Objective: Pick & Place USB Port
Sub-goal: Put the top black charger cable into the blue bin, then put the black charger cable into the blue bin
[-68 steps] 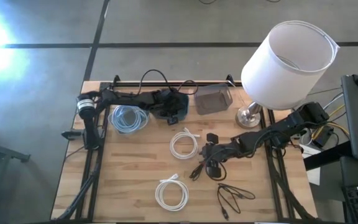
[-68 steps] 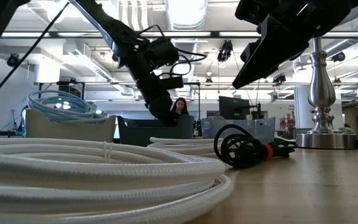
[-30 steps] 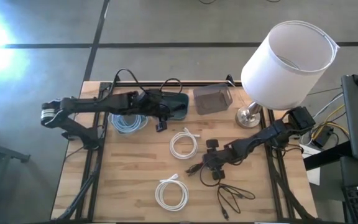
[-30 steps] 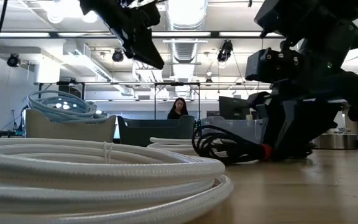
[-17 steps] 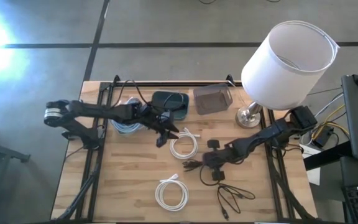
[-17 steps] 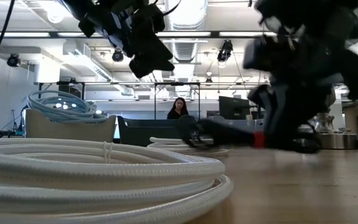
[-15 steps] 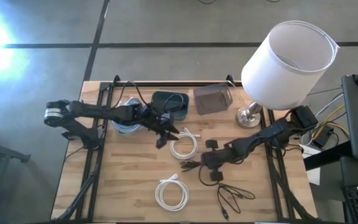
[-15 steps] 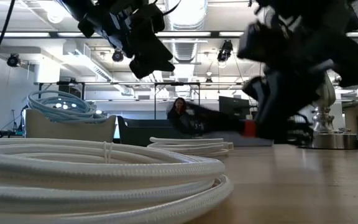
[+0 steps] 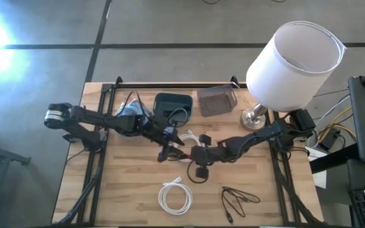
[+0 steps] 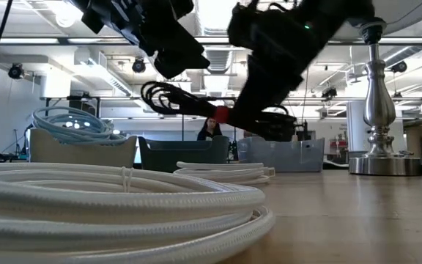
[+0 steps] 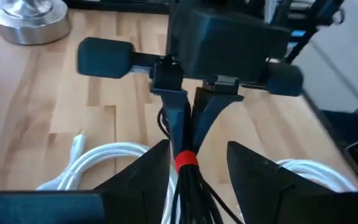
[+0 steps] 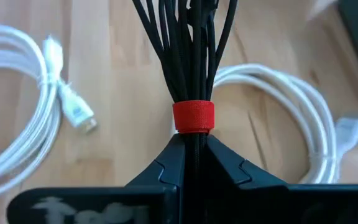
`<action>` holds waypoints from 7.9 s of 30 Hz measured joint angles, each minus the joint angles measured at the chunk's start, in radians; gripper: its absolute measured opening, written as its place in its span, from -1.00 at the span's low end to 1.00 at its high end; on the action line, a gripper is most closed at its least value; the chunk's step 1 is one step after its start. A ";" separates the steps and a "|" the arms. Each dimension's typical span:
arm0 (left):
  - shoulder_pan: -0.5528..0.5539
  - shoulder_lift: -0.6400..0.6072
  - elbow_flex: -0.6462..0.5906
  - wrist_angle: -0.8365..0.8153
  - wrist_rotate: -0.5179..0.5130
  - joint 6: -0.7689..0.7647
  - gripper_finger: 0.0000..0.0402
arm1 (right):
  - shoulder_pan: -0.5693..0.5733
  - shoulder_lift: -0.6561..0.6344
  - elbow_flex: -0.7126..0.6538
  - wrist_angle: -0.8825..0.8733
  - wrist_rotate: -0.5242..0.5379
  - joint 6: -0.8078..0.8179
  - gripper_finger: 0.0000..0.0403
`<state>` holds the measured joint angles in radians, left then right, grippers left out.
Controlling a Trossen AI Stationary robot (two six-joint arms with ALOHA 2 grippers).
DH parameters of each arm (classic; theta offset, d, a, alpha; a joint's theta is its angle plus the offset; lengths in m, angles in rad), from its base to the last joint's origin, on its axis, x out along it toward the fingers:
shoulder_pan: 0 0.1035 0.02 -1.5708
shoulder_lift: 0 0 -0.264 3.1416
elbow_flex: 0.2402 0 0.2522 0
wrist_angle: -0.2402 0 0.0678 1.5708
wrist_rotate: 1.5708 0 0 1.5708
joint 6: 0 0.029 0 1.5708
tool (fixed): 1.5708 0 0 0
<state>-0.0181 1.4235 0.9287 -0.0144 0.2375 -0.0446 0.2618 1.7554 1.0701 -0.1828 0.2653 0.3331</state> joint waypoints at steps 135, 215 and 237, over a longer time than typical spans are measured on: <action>0.467 0.273 0.388 -0.475 -0.203 0.182 -0.10 | 0.394 0.223 0.369 -0.911 -0.482 1.034 -0.04; -0.097 0.223 0.305 -0.265 0.032 0.049 -0.16 | 0.108 0.039 0.359 -0.883 0.016 0.361 -0.90; -0.095 -0.007 -0.111 0.407 -0.170 0.044 -0.19 | 0.034 -0.121 0.086 -0.180 0.202 0.066 -0.90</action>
<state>-0.1131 1.4166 0.8180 0.3928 0.0670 -0.0005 0.2956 1.6340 1.1564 -0.3630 0.4678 0.3986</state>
